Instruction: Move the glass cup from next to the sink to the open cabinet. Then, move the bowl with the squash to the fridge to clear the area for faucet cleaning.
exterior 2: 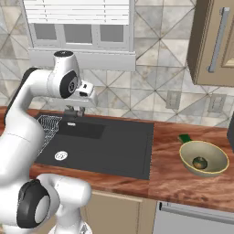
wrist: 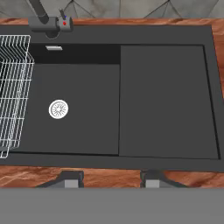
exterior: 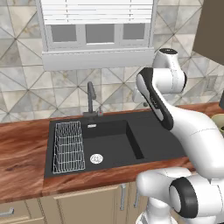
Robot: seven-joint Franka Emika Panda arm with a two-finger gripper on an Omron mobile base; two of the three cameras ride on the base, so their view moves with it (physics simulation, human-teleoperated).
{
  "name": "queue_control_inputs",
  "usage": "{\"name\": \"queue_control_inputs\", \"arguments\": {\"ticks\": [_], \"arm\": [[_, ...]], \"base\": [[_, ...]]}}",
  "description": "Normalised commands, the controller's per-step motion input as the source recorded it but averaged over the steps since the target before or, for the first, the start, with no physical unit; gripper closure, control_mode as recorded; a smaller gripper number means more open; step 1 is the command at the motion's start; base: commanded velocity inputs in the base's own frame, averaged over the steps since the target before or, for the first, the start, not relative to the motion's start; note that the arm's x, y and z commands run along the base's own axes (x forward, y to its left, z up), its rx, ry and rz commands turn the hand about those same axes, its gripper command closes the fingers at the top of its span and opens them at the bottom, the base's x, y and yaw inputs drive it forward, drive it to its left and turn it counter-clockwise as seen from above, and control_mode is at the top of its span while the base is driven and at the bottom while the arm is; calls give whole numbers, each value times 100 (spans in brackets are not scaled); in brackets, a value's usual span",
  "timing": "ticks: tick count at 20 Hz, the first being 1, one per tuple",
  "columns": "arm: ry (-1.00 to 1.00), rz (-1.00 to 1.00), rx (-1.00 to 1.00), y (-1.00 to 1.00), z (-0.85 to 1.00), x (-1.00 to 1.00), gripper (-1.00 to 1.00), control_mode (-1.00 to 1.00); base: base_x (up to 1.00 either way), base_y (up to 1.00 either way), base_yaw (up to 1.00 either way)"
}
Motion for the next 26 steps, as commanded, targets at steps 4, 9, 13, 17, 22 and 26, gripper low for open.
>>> {"name": "queue_control_inputs", "arguments": {"ticks": [4, 9, 13, 17, 22, 26], "arm": [[0, 0, -2, 1, 0, -4, -100, -100], [-2, 0, 2, -23, -14, -57, -100, 100], [0, 0, 0, 0, 0, 0, -100, 100], [0, 0, 0, 0, 0, 0, -100, 100], [0, 0, 0, 0, 0, 0, -100, 100], [0, 0, 0, 0, 0, 0, -100, 100]], "base": [[0, 0, 0], [-40, -34, -3], [-95, -100, -20], [-12, -100, -28], [72, -100, -13], [100, -71, 0]]}}
